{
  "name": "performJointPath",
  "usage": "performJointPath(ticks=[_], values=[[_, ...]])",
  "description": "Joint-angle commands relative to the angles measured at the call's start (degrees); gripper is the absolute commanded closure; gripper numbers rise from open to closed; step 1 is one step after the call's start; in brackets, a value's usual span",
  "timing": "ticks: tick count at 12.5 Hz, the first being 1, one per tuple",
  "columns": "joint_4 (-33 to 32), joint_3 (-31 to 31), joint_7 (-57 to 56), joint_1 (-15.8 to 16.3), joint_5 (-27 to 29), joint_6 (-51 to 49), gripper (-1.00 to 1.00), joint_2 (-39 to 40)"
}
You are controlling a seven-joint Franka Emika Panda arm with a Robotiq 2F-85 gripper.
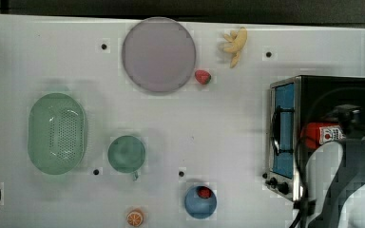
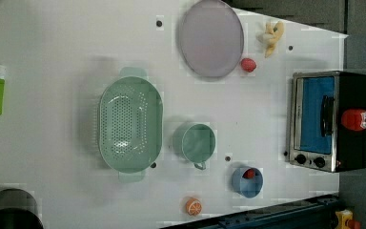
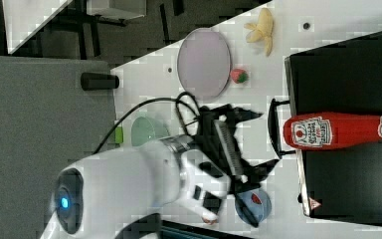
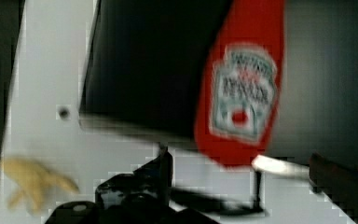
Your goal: Pick Ketchup from oven and place it on table.
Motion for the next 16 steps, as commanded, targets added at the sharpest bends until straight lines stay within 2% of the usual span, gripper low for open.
performJointPath(ticks=[1,5,12,13,15,16], values=[[1.4,-2.8,1.2,-0.2,1.7,3.1,-1.00,4.2],[3.2,-4.5,4.2,-1.2,8.4,3.1,-1.00,12.0],[3.5,-4.4,5.1,-1.4,11.6,3.3,-1.00,16.1],[3.4,-4.4,5.0,-1.4,11.6,3.3,-0.93,16.6],[3.4,-4.3,5.0,-1.2,11.7,3.2,-0.43,16.8],[3.5,-4.5,5.0,-1.3,11.7,3.2,-0.29,16.9]])
